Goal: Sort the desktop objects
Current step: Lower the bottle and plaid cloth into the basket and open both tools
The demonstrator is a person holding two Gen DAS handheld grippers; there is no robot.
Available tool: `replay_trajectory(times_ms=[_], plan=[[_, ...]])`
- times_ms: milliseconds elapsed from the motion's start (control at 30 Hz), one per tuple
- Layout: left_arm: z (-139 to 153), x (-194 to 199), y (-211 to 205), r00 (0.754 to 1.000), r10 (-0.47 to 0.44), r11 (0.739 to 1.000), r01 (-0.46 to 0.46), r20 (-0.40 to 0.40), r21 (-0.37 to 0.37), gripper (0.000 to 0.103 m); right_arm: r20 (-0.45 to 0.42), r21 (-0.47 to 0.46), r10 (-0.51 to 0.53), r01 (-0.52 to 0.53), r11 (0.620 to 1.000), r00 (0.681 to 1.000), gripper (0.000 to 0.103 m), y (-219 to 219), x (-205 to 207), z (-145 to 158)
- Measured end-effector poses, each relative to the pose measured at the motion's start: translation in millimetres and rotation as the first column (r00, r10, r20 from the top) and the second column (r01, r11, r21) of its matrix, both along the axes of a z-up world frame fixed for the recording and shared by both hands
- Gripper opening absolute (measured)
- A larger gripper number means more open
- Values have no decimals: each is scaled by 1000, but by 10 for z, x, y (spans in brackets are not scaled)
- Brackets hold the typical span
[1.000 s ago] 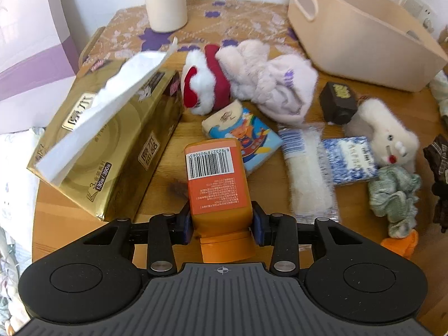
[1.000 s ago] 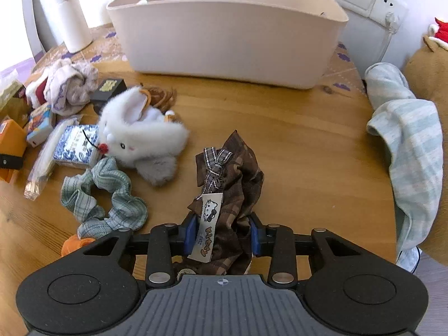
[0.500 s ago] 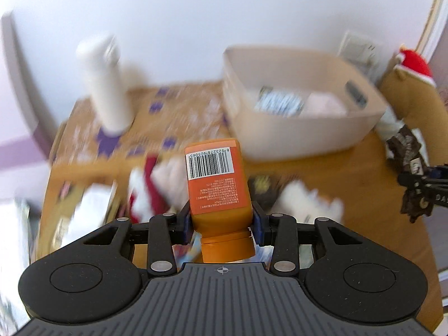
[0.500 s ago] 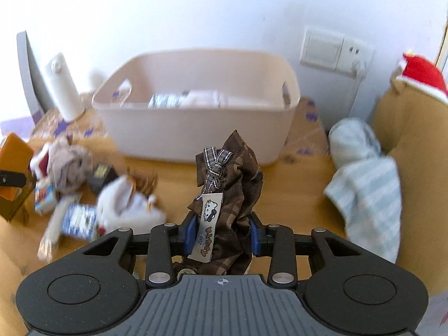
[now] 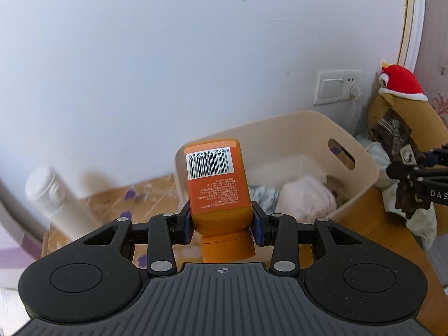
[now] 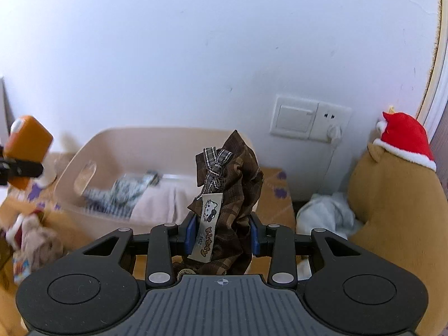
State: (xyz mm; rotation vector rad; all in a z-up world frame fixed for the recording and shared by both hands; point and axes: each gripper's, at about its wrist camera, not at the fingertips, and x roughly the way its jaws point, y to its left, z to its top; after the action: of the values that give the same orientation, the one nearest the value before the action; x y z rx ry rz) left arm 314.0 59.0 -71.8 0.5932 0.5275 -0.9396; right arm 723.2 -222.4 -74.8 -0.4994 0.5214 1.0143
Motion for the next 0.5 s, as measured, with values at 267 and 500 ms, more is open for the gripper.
replay_trajectory(times_ms=[267,500], plan=[[-255,116,-615,998,-35,999,37,-53,25,40,44,27,-14,13,1000,999,35,400,124,15],[-587,291,-895,990,27,993,-11,-139,117,40,17,46,-16,15,999,1000,35,737,189,-116]])
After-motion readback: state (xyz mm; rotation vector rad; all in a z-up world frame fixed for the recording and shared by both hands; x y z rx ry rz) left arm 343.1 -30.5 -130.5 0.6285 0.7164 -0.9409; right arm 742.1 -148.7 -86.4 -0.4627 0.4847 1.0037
